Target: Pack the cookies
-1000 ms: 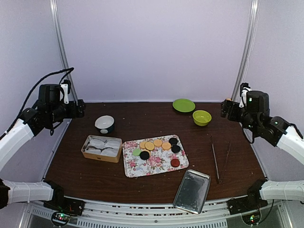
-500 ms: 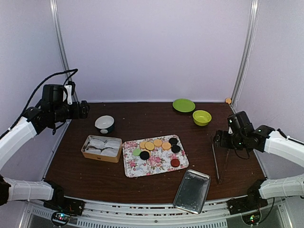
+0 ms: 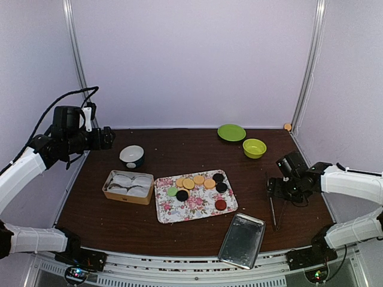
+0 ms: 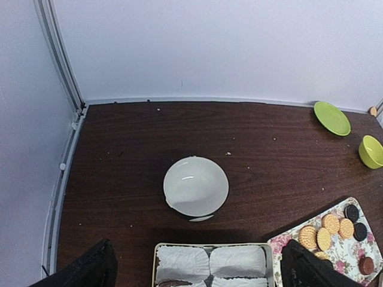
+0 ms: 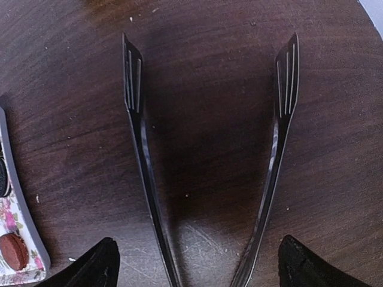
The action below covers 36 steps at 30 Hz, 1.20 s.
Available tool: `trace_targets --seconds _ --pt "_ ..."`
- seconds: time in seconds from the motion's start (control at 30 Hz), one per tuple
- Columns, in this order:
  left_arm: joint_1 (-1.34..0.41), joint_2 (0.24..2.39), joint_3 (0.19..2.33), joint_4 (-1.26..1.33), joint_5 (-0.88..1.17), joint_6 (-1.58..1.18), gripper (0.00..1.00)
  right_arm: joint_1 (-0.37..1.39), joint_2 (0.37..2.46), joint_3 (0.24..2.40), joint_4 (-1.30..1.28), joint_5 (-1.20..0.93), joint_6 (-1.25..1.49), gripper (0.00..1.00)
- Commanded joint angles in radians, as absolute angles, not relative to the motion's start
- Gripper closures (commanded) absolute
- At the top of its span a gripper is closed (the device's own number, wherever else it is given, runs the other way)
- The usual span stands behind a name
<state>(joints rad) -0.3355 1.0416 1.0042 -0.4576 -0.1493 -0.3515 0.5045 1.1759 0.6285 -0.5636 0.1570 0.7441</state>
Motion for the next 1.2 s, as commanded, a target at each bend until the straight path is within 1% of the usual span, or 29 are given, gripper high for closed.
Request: trace_targets --seconds 0.0,0.27,0.5,0.93,1.17 --pt "-0.333 1.035 1.033 -0.434 -0.115 -0.366 0.02 0.51 1.18 0.587 -0.546 0.153 0.795 0.09" --pt "-0.333 1.037 1.038 -0.442 -0.103 -0.369 0.02 0.508 1.234 0.56 -0.506 0.123 0.812 0.09" --pt "-0.332 1.035 1.035 -0.442 -0.097 -0.37 0.02 0.508 1.316 0.575 -0.449 0.078 0.81 0.16" --pt "-0.333 1.045 1.037 -0.442 -0.077 -0.374 0.02 0.511 1.388 0.595 -0.414 0.038 0.811 0.41" --pt "-0.332 1.063 1.041 -0.442 -0.062 -0.379 0.02 0.517 1.451 0.699 -0.437 0.069 0.797 0.42"
